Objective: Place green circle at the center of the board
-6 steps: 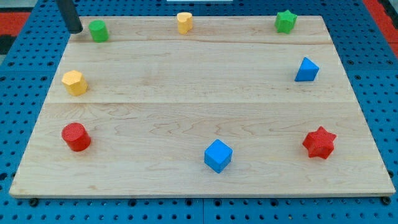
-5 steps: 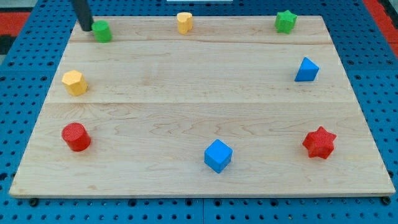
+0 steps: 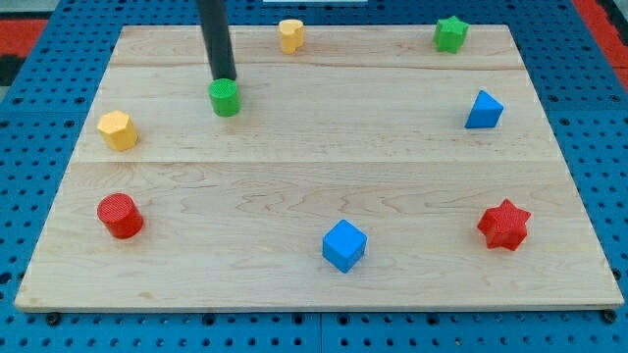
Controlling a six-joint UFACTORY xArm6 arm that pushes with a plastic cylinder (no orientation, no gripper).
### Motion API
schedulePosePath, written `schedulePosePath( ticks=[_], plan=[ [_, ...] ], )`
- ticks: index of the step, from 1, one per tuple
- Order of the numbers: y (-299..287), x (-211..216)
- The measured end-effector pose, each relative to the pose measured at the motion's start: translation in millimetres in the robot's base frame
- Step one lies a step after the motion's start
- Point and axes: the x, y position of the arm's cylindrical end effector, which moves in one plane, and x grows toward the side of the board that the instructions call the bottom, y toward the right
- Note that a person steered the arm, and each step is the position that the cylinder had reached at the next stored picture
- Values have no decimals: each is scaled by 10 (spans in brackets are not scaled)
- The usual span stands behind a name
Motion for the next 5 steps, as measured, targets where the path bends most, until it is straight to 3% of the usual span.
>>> schedulePosePath(
  ticks=[1, 3, 4, 5],
  plan=[
    [-101, 323],
    [813, 614],
    [848, 1050],
    [354, 1538]
  ],
)
